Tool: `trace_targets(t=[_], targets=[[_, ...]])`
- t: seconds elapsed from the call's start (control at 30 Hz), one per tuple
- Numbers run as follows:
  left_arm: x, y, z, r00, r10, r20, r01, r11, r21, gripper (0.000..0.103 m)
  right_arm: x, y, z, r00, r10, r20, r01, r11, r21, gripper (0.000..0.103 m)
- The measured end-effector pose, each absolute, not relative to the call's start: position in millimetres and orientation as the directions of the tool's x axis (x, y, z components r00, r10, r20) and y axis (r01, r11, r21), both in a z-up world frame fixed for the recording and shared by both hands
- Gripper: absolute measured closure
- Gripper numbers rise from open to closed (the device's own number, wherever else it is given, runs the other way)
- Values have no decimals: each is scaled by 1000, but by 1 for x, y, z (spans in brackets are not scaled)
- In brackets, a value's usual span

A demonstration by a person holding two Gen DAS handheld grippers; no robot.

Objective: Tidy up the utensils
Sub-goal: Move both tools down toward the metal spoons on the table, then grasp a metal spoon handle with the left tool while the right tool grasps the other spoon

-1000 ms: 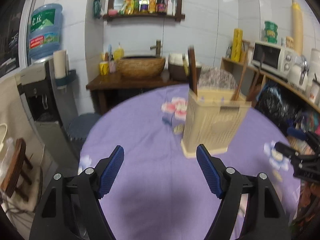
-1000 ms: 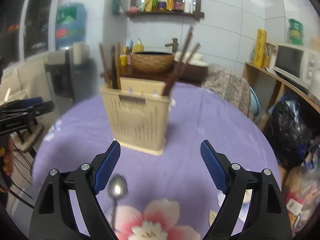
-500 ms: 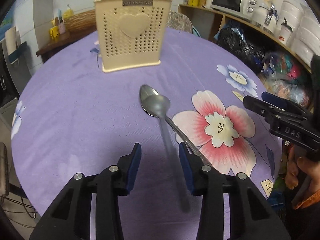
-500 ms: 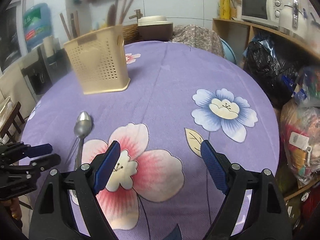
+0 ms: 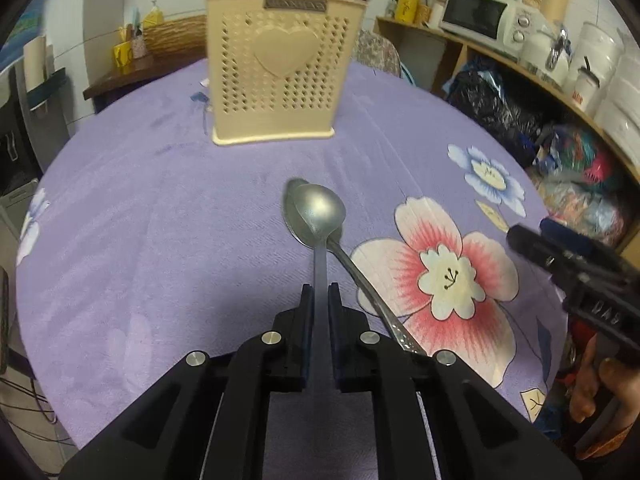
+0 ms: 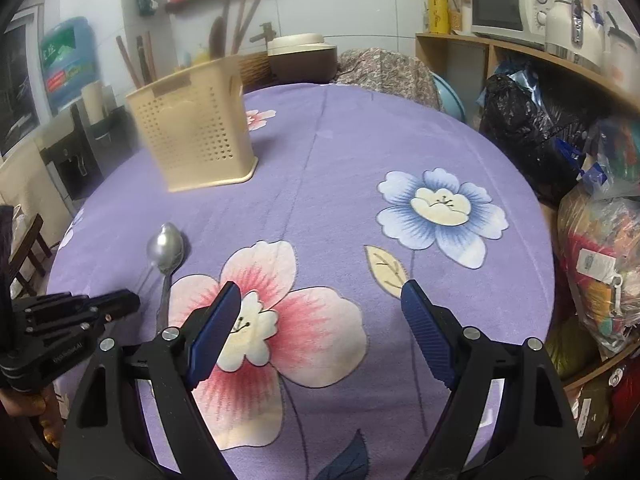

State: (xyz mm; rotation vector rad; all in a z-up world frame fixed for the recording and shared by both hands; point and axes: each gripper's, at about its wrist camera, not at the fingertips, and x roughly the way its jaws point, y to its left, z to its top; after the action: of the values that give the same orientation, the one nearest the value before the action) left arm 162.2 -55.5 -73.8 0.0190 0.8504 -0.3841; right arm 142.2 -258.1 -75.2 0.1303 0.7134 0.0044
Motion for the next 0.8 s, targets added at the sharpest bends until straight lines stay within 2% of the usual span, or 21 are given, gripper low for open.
trace_targets(t=[0.17,0.27,0.37,0.63,0.7,0.77,0.8], targets=[[159,-20,-59,645,-295,-705,273,950,-148,94,149,-230,-79,735,109,-669,-37,992,122,21],[164,4,-66,654,-233,-720,200,971,-133,94,153,-209,-83,716,136,-685,-91,991,101,21],[167,22,-73,639,-222,-736,163,975,-153,94,159,-189,-88,693,159,-703,-137,987,89,21],[169,26,-81,618,-206,-758,157,978,-137,92,181,-154,-92,648,180,-740,-214,976,49,21],[170,28,-82,611,-218,-761,164,975,-148,83,186,-151,-91,640,182,-746,-222,974,47,21],[172,26,-81,609,-216,-763,171,975,-140,56,191,-148,-92,633,186,-751,-227,973,49,21],[173,25,-80,612,-201,-765,167,978,-123,50,194,-149,-92,628,188,-755,-229,972,51,21]])
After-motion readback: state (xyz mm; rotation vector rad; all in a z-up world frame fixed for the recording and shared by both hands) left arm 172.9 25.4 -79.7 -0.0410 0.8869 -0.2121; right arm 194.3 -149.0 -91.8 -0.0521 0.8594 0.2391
